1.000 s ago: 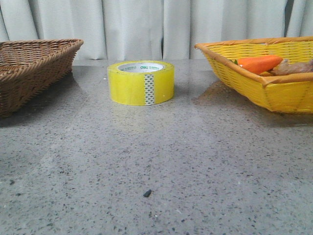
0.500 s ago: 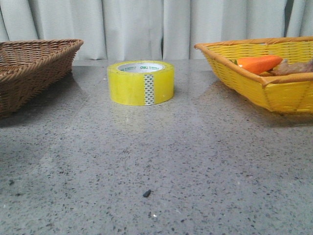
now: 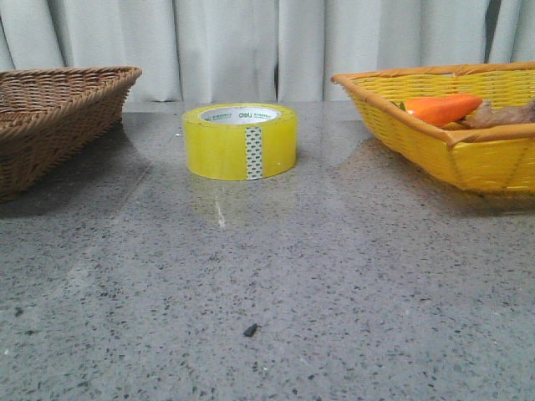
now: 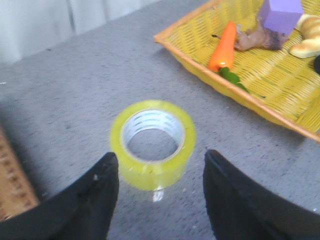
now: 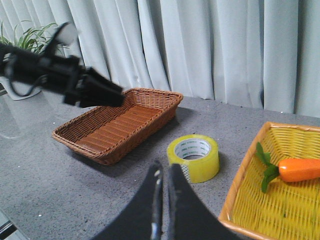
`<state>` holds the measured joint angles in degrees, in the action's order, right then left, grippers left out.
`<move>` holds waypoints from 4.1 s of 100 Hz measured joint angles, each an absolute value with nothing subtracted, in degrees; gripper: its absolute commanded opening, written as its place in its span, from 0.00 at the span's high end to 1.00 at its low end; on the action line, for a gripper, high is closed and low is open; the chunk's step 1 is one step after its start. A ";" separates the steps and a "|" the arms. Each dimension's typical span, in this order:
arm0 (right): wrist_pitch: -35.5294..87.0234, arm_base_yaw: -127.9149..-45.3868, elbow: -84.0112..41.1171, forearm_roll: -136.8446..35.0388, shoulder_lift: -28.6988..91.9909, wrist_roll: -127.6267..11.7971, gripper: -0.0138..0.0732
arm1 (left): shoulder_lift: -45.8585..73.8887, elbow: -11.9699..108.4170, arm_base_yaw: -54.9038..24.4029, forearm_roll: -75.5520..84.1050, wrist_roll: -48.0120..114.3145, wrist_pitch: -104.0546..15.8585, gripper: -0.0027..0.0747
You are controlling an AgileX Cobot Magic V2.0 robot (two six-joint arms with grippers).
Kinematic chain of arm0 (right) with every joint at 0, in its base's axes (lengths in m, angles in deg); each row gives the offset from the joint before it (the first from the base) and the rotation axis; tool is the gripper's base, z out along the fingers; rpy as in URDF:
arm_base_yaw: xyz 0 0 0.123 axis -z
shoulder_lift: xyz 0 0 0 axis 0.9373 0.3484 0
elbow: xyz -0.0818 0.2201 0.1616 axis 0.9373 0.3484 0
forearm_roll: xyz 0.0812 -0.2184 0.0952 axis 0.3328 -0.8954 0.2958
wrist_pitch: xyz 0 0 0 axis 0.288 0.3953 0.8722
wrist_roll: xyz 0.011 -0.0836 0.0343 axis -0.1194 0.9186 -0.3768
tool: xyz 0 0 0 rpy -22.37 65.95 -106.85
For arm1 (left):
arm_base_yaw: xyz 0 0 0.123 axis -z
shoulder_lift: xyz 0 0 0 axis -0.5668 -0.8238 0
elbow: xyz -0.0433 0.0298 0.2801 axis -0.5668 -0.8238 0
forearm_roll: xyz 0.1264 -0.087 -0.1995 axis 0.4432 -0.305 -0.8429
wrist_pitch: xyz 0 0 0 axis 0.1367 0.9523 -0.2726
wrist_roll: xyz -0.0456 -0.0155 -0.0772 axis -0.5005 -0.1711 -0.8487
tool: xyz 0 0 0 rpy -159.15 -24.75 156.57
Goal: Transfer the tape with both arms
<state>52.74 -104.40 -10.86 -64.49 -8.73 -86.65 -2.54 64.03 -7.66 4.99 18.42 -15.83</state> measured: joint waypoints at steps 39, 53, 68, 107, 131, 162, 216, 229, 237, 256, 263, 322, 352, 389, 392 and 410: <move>54.00 -104.40 -10.79 -57.64 -8.73 -86.68 0.92 | -24.46 84.11 -7.31 10.81 6.91 -5.87 0.43; 55.04 -104.40 -10.79 -56.91 -8.73 -86.68 0.92 | -29.29 84.24 -7.31 12.67 6.66 -5.41 0.43; 56.29 -104.40 -10.79 -56.68 -8.73 -86.78 0.92 | -32.67 84.24 -7.31 13.55 6.66 -5.62 0.43; 56.43 -104.40 -10.79 -56.50 -8.73 -86.78 0.92 | -37.66 84.24 -7.31 13.32 6.62 -6.91 0.44; 56.43 -104.40 -10.79 -56.50 -8.73 -86.78 0.92 | -38.73 84.24 -7.31 12.63 6.29 -7.92 0.91; 56.47 -104.40 -10.79 -58.35 -8.73 -86.78 0.92 | -37.94 90.13 -7.31 8.80 6.81 -4.64 0.99; 47.39 -104.40 -10.79 -68.28 -8.73 -86.78 0.92 | -16.12 99.99 -26.54 17.29 6.81 5.83 0.99; 46.08 -104.40 -10.79 -69.12 -8.73 -86.78 0.92 | -16.12 97.67 -32.67 18.47 6.81 10.30 0.99; 46.08 -104.40 -10.79 -69.22 -8.73 -86.78 0.92 | -16.12 94.07 -34.48 18.47 6.81 10.53 0.99; 46.78 -104.40 -10.79 -69.22 -8.73 -86.78 0.92 | -16.12 81.61 -35.15 18.47 6.81 7.59 0.99; 46.78 -104.40 -10.79 -69.09 -8.73 -86.78 0.92 | -16.12 77.19 -35.15 18.47 6.81 5.03 0.99; 50.98 -104.40 -10.79 -63.09 -8.73 -86.78 0.92 | -13.25 71.98 -35.15 14.72 3.82 -2.11 0.46; 58.00 -104.40 -10.79 -64.60 -8.73 -86.30 0.92 | 14.67 59.71 -22.03 9.64 3.74 -21.12 0.75; 44.01 -104.40 -4.86 -72.42 -19.46 -85.59 0.92 | 44.06 30.35 -14.32 10.26 3.74 -30.23 0.99; 44.01 -104.40 -4.21 -72.94 -20.38 -85.49 0.92 | 45.23 29.16 -14.32 10.71 3.74 -30.53 0.99; 46.43 -104.40 -2.25 -73.81 -23.35 -85.45 0.92 | 48.42 24.76 -14.32 12.87 3.74 -31.24 0.99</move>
